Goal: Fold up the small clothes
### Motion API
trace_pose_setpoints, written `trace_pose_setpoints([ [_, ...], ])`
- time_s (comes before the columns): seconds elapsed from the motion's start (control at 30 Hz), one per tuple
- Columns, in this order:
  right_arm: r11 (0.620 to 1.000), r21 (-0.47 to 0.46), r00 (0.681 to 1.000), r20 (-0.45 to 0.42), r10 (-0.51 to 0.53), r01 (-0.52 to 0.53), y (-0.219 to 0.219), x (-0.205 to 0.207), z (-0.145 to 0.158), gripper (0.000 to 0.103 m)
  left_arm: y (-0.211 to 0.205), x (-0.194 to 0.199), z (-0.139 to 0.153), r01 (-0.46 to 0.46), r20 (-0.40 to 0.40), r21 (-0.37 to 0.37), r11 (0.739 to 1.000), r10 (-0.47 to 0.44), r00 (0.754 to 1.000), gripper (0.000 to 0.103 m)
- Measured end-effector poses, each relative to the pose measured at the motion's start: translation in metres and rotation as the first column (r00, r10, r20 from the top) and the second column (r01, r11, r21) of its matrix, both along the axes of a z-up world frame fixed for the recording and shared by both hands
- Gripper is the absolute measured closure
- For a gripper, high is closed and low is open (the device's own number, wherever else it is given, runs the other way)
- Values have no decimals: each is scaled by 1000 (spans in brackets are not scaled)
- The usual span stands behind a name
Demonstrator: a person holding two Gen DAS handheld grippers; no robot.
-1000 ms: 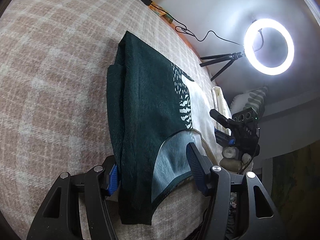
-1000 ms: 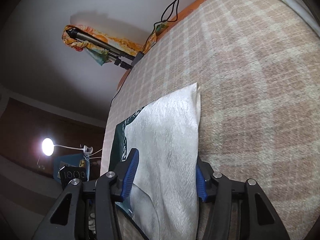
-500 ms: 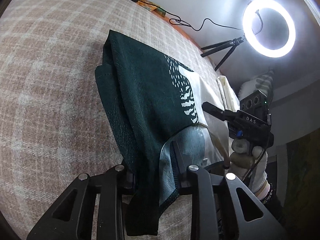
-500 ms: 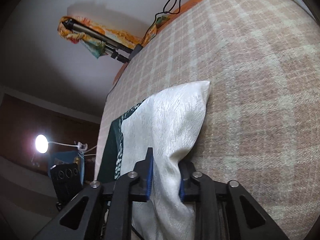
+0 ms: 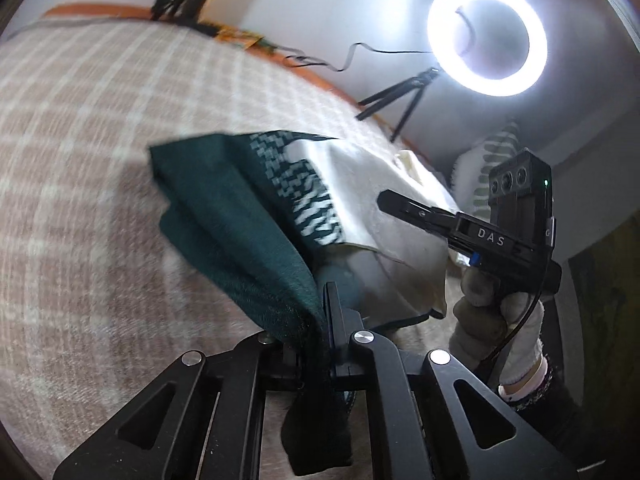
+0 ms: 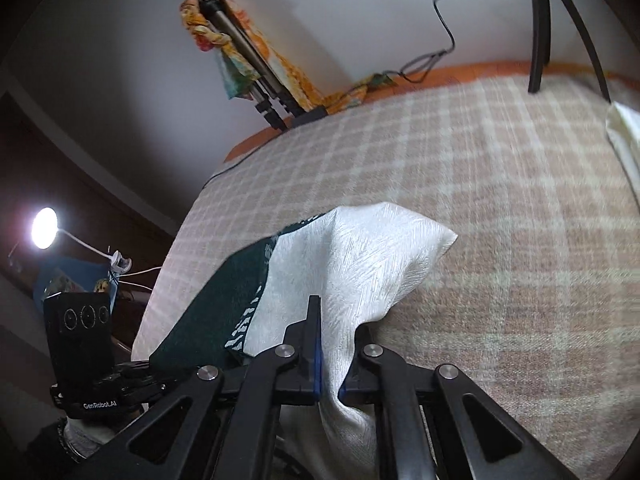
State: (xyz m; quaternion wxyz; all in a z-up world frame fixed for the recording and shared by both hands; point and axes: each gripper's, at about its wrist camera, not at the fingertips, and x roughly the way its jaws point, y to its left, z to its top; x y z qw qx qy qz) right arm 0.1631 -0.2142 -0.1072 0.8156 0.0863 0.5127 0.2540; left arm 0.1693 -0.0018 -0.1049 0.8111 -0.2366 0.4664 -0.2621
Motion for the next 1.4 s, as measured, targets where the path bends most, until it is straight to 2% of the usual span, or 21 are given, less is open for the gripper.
trace_pose_setpoints([
  [0.3, 1000, -14, 996, 81, -24, 25, -25, -20, 38, 101, -33, 2, 23, 73, 83, 11, 997, -73, 994, 97],
  [0.47, 998, -20, 991, 122, -52, 55, -49, -34, 58, 101, -59, 7, 32, 111, 116, 14, 994, -112, 987, 97],
  [0.67, 993, -30, 983, 153, -106, 112, -91, -40, 69, 101, -91, 21, 39, 134, 141, -6, 991, -132, 981, 97],
  [1.0, 987, -2, 969, 188, -157, 160, -160, -18, 101, 101, -162, 51, 66, 199, 210, 30, 979, -201, 957, 98],
  [1.4, 974, -66, 943, 274, -189, 215, -235, 18, 135, 101, -238, 98, 90, 258, 282, 65, 964, -266, 922, 98],
])
